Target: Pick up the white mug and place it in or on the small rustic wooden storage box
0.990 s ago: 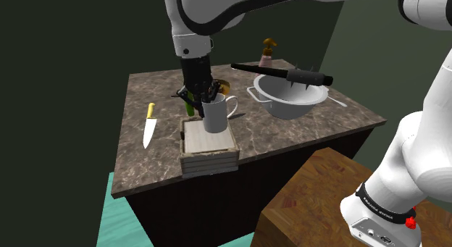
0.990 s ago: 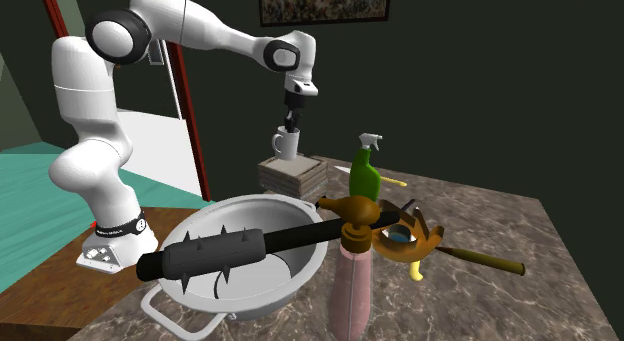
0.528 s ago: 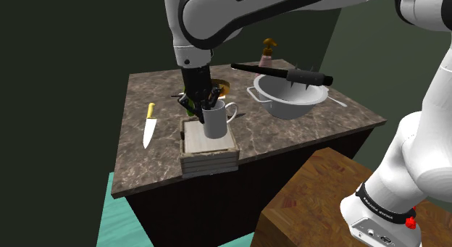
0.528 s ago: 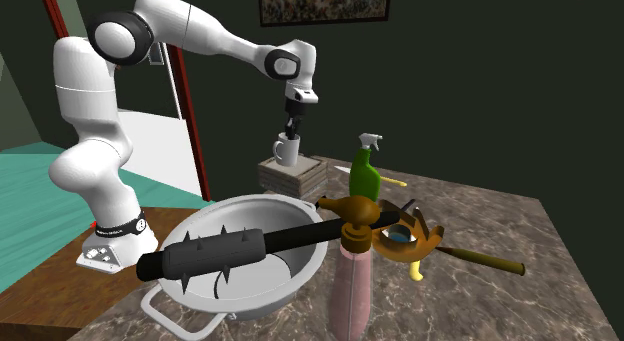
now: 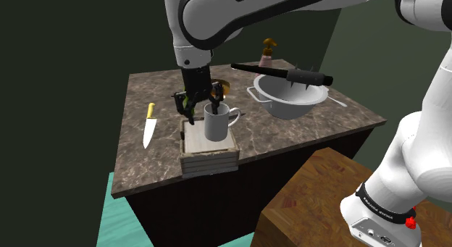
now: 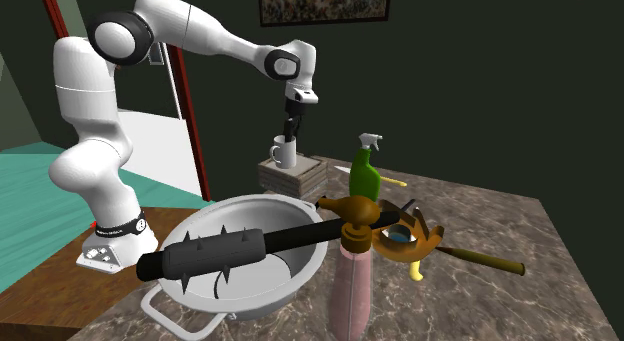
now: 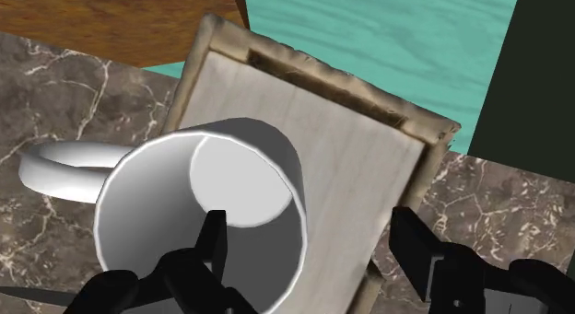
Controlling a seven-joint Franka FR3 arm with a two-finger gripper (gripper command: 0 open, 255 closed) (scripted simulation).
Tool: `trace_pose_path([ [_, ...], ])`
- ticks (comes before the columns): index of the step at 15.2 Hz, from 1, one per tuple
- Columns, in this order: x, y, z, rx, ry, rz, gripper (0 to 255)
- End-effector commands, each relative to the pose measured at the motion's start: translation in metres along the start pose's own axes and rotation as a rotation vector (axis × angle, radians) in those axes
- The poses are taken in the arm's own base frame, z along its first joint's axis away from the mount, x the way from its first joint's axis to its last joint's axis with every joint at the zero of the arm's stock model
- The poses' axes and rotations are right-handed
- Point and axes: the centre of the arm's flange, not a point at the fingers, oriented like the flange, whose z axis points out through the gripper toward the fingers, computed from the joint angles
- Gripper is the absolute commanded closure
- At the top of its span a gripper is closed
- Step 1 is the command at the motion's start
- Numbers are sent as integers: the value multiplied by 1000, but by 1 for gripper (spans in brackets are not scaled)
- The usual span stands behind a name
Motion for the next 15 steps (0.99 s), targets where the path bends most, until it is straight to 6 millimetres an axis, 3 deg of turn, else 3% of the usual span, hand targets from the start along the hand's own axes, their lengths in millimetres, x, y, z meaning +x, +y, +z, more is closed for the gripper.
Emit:
trace_pose_path([
  [1,0,0,0,0,0,0,0],
  [3,0,0,0,0,0,0,0],
  [7,0,0,-50,0,0,0,0],
  [15,0,0,-50,0,0,0,0],
])
